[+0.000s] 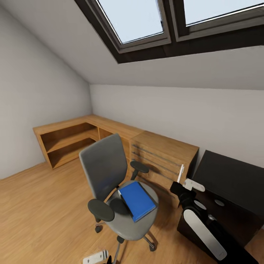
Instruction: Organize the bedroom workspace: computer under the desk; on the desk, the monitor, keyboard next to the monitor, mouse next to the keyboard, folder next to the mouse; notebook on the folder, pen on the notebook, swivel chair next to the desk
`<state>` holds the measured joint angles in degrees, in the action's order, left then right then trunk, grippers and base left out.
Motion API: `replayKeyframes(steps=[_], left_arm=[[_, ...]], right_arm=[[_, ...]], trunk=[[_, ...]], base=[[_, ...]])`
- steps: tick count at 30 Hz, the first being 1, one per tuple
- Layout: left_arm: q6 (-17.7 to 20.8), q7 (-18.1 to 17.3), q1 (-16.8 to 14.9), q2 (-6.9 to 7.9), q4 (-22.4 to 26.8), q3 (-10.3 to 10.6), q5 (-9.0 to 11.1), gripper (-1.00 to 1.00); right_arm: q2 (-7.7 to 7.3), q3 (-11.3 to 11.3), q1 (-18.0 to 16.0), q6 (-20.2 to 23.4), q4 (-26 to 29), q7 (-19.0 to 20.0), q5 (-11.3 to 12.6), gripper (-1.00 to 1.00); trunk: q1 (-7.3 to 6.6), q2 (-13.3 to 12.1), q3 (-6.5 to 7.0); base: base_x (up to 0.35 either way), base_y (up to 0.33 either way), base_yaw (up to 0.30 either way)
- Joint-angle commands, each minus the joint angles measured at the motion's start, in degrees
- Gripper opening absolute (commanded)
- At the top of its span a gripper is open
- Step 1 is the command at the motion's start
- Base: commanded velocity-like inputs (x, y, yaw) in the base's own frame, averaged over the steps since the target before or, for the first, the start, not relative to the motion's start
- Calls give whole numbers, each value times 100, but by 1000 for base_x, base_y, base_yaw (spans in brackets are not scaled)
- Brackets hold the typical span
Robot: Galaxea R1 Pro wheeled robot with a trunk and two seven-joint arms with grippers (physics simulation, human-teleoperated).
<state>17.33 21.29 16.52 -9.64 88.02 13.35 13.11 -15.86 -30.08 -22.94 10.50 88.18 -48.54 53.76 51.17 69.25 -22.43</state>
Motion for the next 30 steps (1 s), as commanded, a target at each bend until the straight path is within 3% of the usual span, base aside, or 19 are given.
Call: replayKeyframes(steps=[1, 5, 9, 11, 18, 24, 30], left_arm=[[17, 40, 0, 2, -18, 182, -112, 100], [5, 74, 0, 5, -70, 387, -232, 100], [-3, 124, 0, 6, -264, 815, -268, 100], [-2, 127, 0, 7, -302, 905, -272, 100], [-5, 129, 0, 14, -328, 958, -274, 100], [-10, 129, 0, 21, -329, 952, -274, 100], [-10, 129, 0, 23, -329, 941, -274, 100]], right_arm=[[-5, -8, -8, 33, 6, -25, 20, -100], [-5, 4, -8, 44, 6, -26, 15, -100], [-15, 19, -8, 48, -5, -35, 12, -100], [-21, 25, -8, 47, -11, -39, 12, -100], [-179, 28, -8, 38, -20, -41, 20, -100], [-212, 47, -8, 62, -25, -43, 20, -100], [-218, 334, -8, 303, -54, -24, 37, -100]], trunk=[[1, 4, -6], [1, 4, -6], [1, 4, -6], [1, 4, -6], [1, 4, -8], [1, 4, -9], [1, 4, -9]], base=[[0, 0, -281], [0, 0, -287], [81, -106, -291], [165, -248, -291], [237, -234, -158], [283, -194, -5], [285, -193, 0]])
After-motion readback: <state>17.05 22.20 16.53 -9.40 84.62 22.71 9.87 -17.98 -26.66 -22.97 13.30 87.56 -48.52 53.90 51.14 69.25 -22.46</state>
